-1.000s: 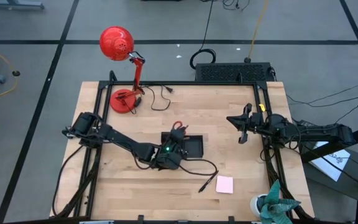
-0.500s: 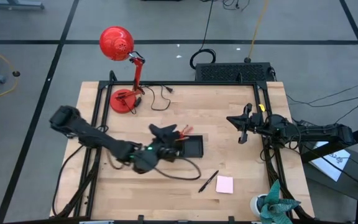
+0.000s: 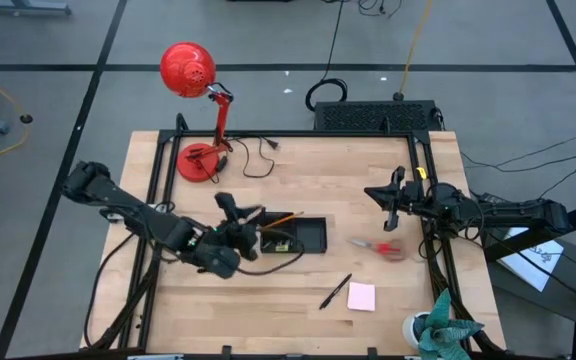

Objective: Pick and place office supplies into organizer
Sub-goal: Put the scissors into the top left section of the desk organizer

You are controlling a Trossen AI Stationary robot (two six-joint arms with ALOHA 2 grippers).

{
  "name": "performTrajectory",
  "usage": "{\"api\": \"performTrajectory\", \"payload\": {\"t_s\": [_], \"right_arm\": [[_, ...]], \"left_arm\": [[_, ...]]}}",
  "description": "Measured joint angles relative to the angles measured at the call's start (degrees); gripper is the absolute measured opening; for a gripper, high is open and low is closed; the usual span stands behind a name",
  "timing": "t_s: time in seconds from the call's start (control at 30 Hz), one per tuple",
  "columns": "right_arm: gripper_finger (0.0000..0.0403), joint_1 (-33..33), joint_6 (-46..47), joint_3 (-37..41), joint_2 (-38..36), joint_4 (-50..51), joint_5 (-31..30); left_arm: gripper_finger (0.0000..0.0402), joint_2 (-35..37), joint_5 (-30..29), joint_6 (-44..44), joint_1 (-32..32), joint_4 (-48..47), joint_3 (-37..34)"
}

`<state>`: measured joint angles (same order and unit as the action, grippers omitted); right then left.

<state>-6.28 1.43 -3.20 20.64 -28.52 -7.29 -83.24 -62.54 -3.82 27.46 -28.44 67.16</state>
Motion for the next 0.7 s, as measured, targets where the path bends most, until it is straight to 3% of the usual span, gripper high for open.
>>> {"api": "performTrajectory", "payload": {"t_s": [0.17,0.27,0.4,0.5,0.7], "right_arm": [[0.0004,0.00,-0.01,0.00,0.07,3.09,-0.04],[0.0004,0.01,0.56,0.00,0.09,4.53,-0.06],[0.0004,0.02,1.68,0.00,0.07,4.78,-0.08],[0.0003,0.02,1.77,0.00,0.04,3.77,0.02],[0.0001,0.02,2.03,-0.63,0.08,4.42,5.75]], "left_arm": [[0.0038,-3.52,10.34,5.15,2.45,1.74,-4.19],[0.0007,-4.77,12.01,12.58,5.54,1.54,-10.20],[0.0008,-4.39,5.24,30.04,12.18,3.42,-21.41],[0.0003,-1.78,1.08,39.39,18.42,9.81,-29.73],[0.0002,3.48,-1.88,34.70,23.32,33.86,-43.63]]}}
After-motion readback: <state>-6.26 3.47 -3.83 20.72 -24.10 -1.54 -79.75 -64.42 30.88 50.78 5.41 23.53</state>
